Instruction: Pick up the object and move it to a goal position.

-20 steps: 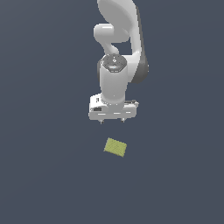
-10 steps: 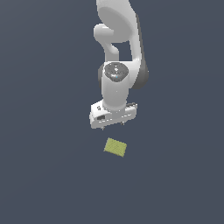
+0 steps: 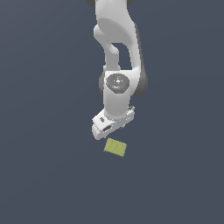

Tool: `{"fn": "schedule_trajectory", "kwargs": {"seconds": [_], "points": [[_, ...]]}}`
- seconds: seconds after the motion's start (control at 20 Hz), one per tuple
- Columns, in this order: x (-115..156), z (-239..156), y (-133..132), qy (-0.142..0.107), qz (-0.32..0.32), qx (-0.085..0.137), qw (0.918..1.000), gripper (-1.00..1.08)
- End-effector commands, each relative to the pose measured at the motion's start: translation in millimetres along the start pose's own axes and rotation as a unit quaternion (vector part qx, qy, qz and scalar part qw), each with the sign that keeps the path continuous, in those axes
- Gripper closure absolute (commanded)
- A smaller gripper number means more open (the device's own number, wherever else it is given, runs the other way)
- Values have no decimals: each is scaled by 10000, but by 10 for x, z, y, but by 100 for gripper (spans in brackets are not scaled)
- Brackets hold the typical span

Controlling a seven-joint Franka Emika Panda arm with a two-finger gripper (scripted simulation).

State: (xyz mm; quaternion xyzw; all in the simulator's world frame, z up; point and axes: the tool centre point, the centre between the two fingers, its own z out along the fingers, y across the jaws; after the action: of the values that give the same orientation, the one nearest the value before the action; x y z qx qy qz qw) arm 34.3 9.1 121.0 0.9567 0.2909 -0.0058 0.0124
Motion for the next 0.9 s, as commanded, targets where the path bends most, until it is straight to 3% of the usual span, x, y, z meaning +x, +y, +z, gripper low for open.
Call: {"fn": "schedule_trajectory", "kwargs": {"seconds": [0.0, 0.35, 0.85], "points": [[43, 64, 13, 1, -371, 3, 9993, -92], [156, 244, 45, 18, -1371, 22, 9905, -92], [292, 480, 85, 74, -2639, 52, 9645, -92]]}}
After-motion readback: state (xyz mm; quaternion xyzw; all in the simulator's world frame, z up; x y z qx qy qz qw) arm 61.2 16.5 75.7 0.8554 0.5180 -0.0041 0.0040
